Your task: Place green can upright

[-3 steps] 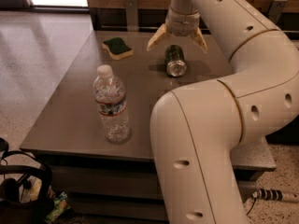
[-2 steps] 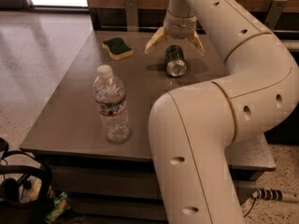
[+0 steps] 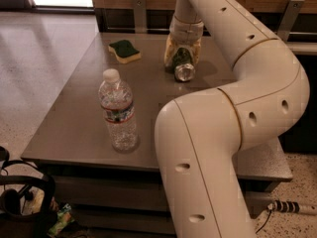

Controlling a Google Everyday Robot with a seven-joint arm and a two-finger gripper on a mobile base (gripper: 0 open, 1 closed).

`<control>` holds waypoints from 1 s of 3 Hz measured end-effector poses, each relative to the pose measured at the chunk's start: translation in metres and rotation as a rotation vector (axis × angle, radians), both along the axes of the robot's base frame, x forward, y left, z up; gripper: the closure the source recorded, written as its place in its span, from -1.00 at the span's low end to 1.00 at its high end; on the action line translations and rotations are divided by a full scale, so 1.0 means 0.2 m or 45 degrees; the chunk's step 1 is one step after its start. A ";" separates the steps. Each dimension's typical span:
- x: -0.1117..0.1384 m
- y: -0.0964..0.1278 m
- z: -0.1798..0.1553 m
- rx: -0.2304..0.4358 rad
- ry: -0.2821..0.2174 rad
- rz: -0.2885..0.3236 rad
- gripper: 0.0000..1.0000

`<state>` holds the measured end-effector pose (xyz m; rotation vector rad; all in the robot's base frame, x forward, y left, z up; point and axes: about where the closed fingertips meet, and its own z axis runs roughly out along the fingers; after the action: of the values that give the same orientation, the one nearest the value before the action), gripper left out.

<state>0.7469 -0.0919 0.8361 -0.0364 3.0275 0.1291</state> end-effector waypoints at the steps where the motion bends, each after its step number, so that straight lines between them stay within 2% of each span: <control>1: 0.04 0.01 -0.02 0.008 -0.026 0.000 0.30; 2: 0.07 0.03 -0.04 0.016 -0.048 0.000 0.91; 3: 0.07 0.03 -0.04 0.017 -0.051 0.000 1.00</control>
Offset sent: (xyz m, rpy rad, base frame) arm 0.0072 0.0031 -0.0032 0.0068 -0.0206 -0.0002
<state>0.7619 -0.0851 0.8289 -0.0375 2.9864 0.1472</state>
